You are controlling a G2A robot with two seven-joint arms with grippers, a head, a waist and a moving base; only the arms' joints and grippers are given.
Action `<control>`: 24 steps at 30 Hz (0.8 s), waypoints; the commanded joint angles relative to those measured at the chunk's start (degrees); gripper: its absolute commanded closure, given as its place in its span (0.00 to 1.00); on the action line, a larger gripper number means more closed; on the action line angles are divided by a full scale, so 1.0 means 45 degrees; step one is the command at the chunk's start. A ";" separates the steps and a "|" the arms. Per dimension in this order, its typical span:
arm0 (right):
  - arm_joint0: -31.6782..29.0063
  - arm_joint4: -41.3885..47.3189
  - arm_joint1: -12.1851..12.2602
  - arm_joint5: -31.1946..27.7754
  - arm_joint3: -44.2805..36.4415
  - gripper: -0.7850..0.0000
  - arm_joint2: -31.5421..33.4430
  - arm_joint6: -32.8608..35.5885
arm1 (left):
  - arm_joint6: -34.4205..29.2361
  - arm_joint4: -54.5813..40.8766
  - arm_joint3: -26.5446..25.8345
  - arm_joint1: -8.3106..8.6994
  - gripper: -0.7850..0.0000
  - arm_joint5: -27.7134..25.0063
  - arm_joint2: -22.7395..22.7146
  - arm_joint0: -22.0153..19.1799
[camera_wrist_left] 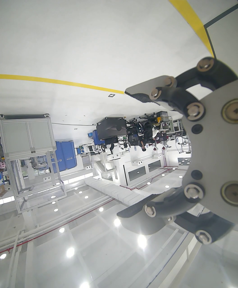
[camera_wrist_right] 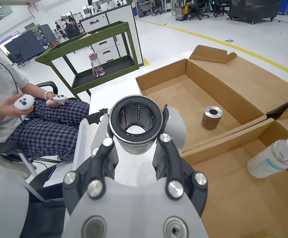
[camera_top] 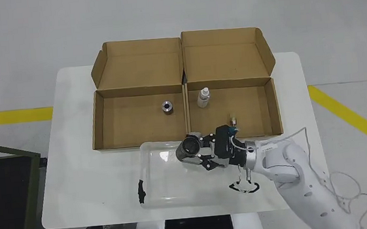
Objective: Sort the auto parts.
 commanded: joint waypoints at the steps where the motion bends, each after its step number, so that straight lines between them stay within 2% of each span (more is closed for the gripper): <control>1: 0.0031 -0.0104 0.0007 0.0086 -0.0058 1.00 -0.0039 0.0020 | 0.0000 0.0000 0.0000 0.0000 0.00 0.0000 0.0000 0.0000; 12: 0.0877 -0.1138 -0.0074 0.0907 -0.0085 1.00 -0.0720 0.0394 | 0.0000 0.0000 0.0000 0.0000 0.00 0.0000 0.0000 0.0000; 24: 0.2912 -0.2188 -0.0464 0.2372 0.0897 1.00 -0.2196 0.1151 | 0.0000 0.0000 0.0000 0.0000 0.00 0.0000 0.0000 0.0000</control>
